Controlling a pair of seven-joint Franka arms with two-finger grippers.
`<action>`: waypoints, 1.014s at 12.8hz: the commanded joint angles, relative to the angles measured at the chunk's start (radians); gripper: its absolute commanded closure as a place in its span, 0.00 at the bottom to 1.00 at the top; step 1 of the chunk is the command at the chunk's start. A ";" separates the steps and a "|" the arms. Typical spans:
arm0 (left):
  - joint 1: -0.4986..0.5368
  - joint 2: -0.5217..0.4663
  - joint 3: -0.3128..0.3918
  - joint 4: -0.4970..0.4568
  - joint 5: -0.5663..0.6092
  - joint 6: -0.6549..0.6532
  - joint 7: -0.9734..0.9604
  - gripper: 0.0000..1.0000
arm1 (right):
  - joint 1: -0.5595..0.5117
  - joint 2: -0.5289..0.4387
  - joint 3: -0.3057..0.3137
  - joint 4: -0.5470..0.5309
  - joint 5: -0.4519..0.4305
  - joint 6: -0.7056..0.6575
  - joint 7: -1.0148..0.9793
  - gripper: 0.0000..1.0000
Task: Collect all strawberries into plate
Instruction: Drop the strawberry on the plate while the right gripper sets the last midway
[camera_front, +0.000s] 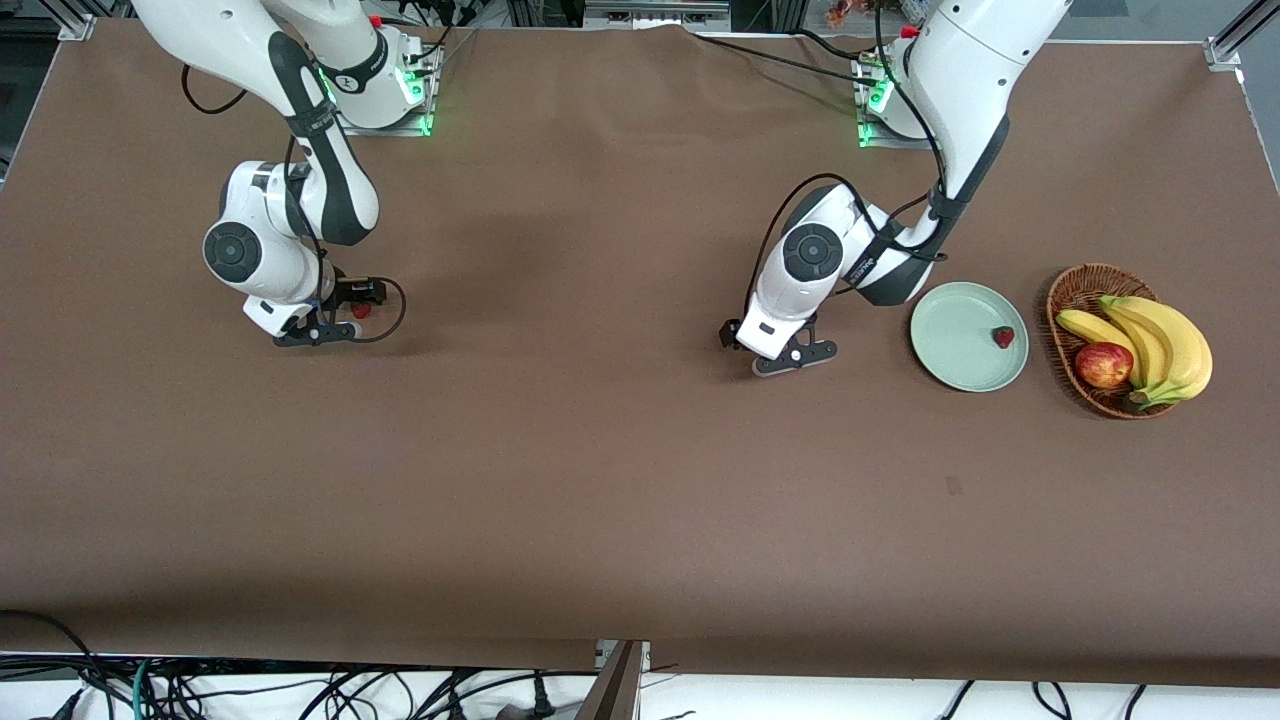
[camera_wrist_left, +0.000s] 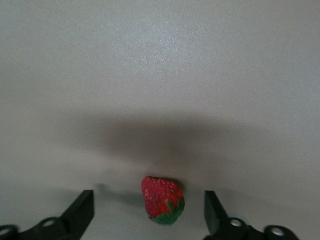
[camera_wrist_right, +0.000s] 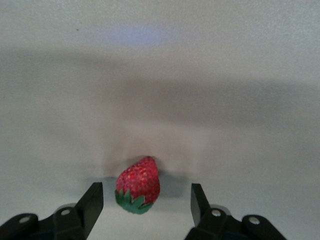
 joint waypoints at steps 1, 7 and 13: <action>-0.030 0.005 0.006 0.020 0.030 -0.011 -0.067 0.37 | 0.007 -0.009 -0.002 -0.018 0.028 0.019 -0.037 0.53; -0.021 -0.008 0.004 0.025 0.030 -0.028 -0.094 0.86 | 0.017 -0.015 0.043 0.104 0.088 -0.095 0.012 0.81; 0.065 -0.035 0.004 0.155 0.019 -0.216 -0.004 0.90 | 0.072 0.070 0.073 0.494 0.109 -0.410 0.241 0.79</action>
